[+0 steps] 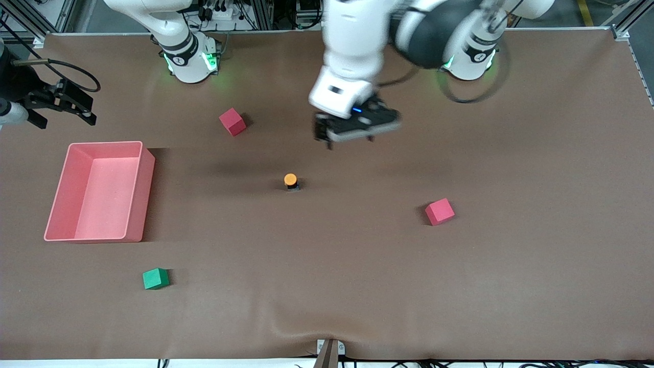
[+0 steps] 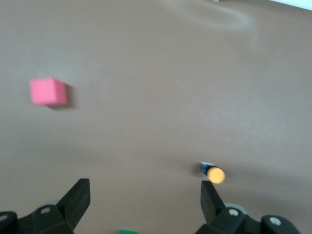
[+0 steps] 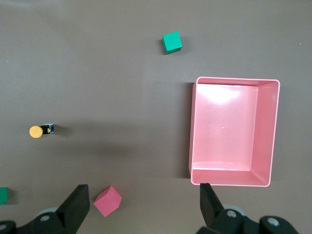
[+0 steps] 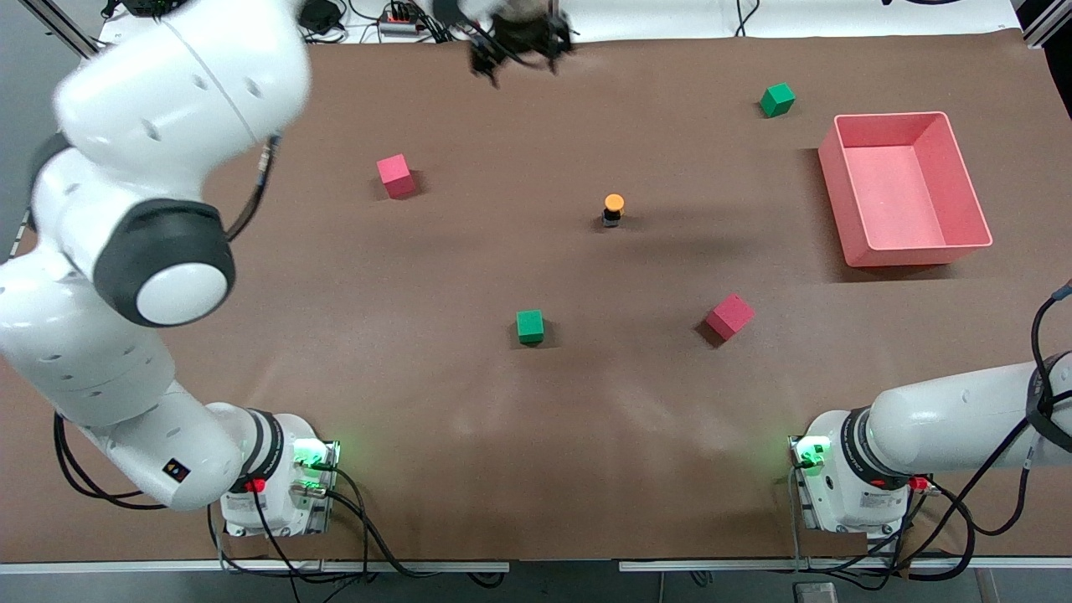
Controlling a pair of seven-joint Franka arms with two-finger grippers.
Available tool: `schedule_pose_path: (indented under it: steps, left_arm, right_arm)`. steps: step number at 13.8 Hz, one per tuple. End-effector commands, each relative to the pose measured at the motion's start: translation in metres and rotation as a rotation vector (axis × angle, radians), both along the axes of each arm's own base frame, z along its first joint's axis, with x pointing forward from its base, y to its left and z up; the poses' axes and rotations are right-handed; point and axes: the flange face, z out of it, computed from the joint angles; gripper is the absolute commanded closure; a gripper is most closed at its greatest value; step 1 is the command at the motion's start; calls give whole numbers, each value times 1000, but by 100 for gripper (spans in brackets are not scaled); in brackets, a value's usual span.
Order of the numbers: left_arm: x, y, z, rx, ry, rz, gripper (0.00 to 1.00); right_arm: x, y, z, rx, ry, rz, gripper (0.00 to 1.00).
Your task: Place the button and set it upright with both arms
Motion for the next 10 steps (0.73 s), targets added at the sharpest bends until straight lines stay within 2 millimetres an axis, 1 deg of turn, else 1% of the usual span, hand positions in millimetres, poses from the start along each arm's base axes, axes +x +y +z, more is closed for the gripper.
schedule_pose_path:
  steps: [1, 3, 4, 7, 8, 9, 10]
  left_arm:
    - [27, 72, 17, 29, 49, -65, 0]
    - [44, 124, 23, 71, 97, -98, 0]
    - [48, 145, 30, 82, 105, -118, 0]
    - [61, 205, 43, 105, 135, -176, 0]
    - [67, 230, 49, 103, 132, -199, 0]
    - [73, 252, 50, 77, 141, -230, 0]
    - [79, 281, 57, 35, 138, -241, 0]
  right_arm:
    - [1, -1, 4, 1, 1, 3, 0]
    - [1, -1, 4, 1, -1, 3, 0]
    - [1, -1, 4, 1, 1, 3, 0]
    - [1, -1, 4, 1, -1, 3, 0]
    - [1, -1, 4, 1, 1, 3, 0]
    - [1, -1, 4, 1, 1, 4, 0]
    - [1, -1, 4, 1, 1, 4, 0]
